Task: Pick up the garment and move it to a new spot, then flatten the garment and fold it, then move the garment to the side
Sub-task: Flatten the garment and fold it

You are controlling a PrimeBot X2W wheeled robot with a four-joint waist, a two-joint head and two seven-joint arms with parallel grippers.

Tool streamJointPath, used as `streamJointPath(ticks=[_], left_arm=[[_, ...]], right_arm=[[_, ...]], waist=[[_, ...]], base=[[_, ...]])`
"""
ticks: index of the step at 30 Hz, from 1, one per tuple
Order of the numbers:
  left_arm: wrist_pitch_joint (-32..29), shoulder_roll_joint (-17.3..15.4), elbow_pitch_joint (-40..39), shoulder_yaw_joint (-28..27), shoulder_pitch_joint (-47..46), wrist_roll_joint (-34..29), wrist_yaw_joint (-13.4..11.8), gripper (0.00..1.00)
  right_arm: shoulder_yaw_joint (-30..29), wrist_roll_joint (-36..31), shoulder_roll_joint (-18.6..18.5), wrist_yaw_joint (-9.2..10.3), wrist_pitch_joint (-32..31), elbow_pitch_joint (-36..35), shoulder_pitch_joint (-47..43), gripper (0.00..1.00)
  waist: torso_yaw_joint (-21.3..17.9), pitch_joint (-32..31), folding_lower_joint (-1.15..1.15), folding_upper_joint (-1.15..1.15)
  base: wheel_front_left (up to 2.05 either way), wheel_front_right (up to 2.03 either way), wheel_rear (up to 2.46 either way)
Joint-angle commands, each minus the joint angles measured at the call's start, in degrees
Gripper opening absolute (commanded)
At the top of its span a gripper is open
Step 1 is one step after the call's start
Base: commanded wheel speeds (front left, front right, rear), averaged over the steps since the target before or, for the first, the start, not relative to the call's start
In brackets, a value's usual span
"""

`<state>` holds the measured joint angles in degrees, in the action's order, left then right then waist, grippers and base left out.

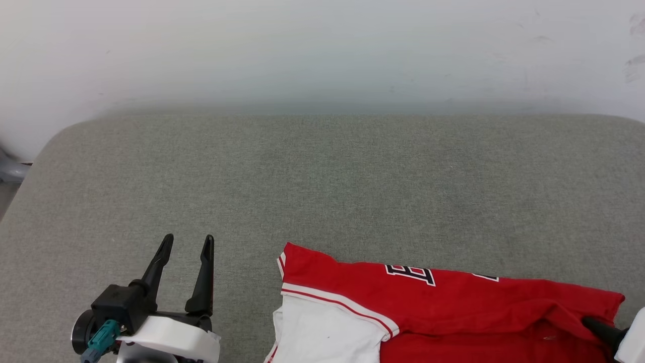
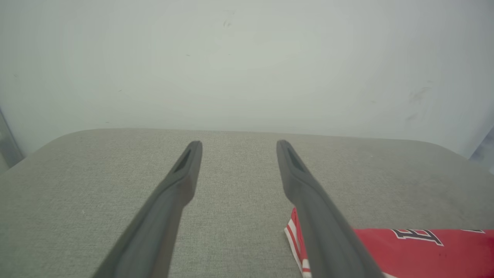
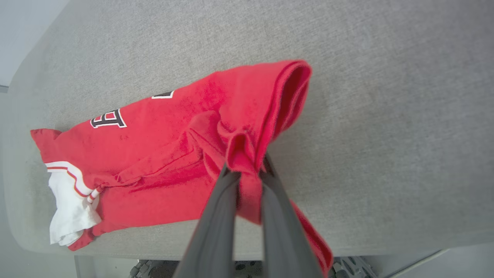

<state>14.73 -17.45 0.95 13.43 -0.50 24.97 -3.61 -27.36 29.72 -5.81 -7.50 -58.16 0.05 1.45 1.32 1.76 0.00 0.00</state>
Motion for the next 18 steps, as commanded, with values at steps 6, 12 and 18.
streamJointPath(ticks=[6,12,18], left_arm=[[-0.27,-0.09,-0.12,0.17,0.01,0.33,-0.40,1.00],[-0.55,-0.34,-0.11,0.47,-0.90,0.36,-0.33,1.00],[-0.76,-0.10,0.11,0.71,-1.80,0.76,-0.37,1.00]], right_arm=[[0.61,11.76,2.77,0.02,-5.89,-2.09,2.33,0.00],[5.49,27.69,2.98,0.02,-6.12,1.21,3.26,0.00],[15.99,38.54,2.99,0.02,-0.70,4.33,4.61,0.00]], waist=[[0.40,0.09,0.00,0.00],[1.48,0.44,0.00,0.00],[2.77,1.22,0.00,0.00]], base=[[0.00,0.00,0.00],[0.00,0.00,0.00],[0.00,0.00,0.00]])
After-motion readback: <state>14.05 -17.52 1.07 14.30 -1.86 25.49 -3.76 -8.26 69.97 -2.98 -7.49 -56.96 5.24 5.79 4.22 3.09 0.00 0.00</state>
